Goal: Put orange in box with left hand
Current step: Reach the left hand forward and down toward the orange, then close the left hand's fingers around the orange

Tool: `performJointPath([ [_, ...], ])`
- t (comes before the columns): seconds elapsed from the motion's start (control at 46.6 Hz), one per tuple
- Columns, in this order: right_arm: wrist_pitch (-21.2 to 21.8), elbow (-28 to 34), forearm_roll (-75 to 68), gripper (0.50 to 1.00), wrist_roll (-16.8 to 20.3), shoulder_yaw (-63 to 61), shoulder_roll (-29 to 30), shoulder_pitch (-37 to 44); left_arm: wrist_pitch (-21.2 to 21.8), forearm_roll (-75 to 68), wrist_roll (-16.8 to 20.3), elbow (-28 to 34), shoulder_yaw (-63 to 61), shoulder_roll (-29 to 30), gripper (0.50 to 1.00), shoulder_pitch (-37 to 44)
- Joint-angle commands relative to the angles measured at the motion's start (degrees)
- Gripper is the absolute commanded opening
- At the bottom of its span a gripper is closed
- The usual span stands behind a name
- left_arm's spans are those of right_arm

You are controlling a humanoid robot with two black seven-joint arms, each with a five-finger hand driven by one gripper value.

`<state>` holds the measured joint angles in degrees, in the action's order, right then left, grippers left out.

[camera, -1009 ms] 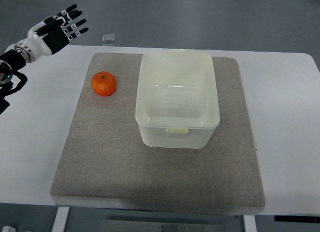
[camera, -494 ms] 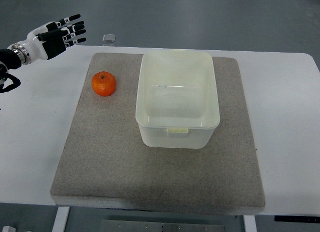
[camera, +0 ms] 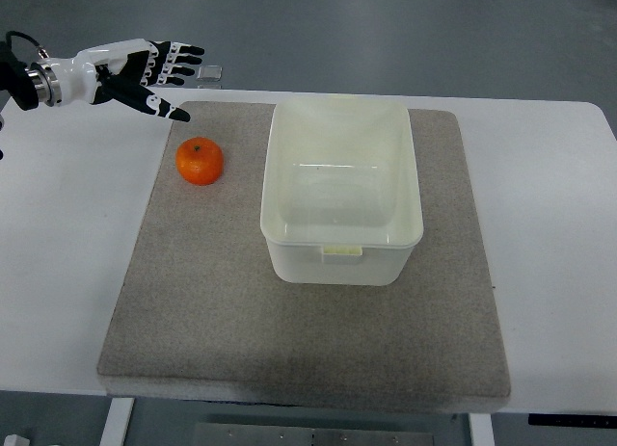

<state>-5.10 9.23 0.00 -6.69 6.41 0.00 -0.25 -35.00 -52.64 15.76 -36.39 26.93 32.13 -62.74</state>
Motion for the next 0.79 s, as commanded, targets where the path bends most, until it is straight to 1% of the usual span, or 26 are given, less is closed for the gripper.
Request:
performJointPath([
  [0.0, 0.00, 0.00, 0.00, 0.932, 0.01, 0.00, 0.00, -0.02, 0.00, -5.00, 0.15, 0.09, -4.16, -1.45, 0.992, -1.95],
  [0.129, 0.00, 0.00, 0.00, 0.932, 0.01, 0.00, 0.00, -0.02, 0.11, -6.86, 0.15, -0.61, -10.14, -1.81, 0.994, -5.11],
  [0.236, 0.00, 0.00, 0.00, 0.932, 0.01, 0.00, 0.00, -0.02, 1.78, -9.14, 0.15, -3.50, -12.96, -1.19, 0.992, -6.26],
  [0.301, 0.00, 0.00, 0.00, 0.932, 0.01, 0.00, 0.00, -0.02, 4.06, -12.64, 0.23, -6.75, -13.05, -0.58, 0.992, -5.82],
  [0.429, 0.00, 0.00, 0.00, 0.932, 0.01, 0.00, 0.00, -0.02, 11.96, -24.50, 1.29, -12.56, -13.05, 1.71, 0.992, -4.59],
  [0.515, 0.00, 0.00, 0.00, 0.932, 0.01, 0.00, 0.00, -0.02, 17.15, -31.63, 1.64, -13.62, -13.05, 1.53, 0.992, -2.66],
  [0.558, 0.00, 0.00, 0.00, 0.932, -0.08, 0.00, 0.00, -0.02, 19.00, -34.00, 1.64, -13.53, -13.05, 1.36, 0.992, -2.30],
  [0.601, 0.00, 0.00, 0.00, 0.932, 0.01, 0.00, 0.00, -0.02, 19.88, -35.24, 1.64, -13.62, -13.05, 1.27, 0.992, -2.13],
  [0.773, 0.00, 0.00, 0.00, 0.932, 0.01, 0.00, 0.00, -0.02, 20.77, -37.79, 1.47, -12.22, -13.13, -0.40, 0.992, -1.07],
])
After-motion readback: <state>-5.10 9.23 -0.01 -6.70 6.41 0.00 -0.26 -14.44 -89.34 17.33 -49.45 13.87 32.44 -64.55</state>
